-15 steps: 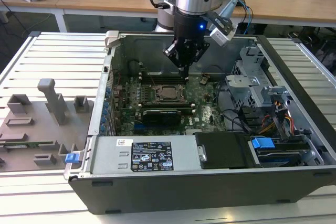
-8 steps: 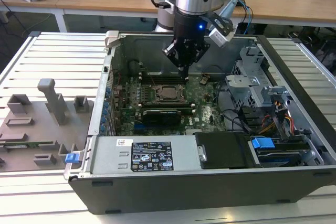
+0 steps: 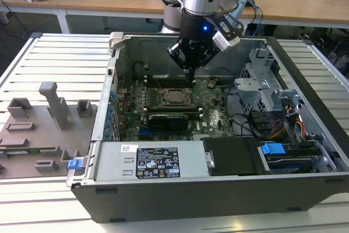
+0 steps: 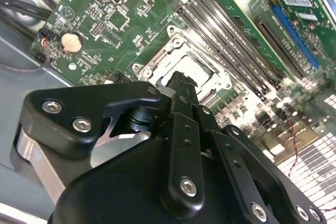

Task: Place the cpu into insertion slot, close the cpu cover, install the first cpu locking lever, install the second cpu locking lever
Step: 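Install the first cpu locking lever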

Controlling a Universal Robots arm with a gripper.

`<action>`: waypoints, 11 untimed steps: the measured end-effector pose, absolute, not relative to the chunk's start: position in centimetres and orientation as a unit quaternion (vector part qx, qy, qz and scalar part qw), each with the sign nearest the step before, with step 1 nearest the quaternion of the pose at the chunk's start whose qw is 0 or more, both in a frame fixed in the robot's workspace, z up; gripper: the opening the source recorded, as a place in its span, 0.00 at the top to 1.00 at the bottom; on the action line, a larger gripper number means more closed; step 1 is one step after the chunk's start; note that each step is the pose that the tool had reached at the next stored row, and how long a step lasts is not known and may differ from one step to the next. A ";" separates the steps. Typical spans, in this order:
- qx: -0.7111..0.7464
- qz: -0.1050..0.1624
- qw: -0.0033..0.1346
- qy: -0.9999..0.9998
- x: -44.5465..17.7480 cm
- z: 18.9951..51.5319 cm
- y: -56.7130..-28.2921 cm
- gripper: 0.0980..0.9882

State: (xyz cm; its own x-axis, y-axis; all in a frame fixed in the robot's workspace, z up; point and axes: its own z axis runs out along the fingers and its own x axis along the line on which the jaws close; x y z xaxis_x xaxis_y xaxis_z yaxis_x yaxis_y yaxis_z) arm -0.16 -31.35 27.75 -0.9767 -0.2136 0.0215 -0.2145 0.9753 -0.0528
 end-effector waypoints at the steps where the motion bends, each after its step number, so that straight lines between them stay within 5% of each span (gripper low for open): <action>1: 0.099 0.027 0.008 -0.995 -0.2 27.7 -31.3 0.99; 11: 0.030 0.027 0.010 -0.999 -0.2 27.7 -31.3 0.99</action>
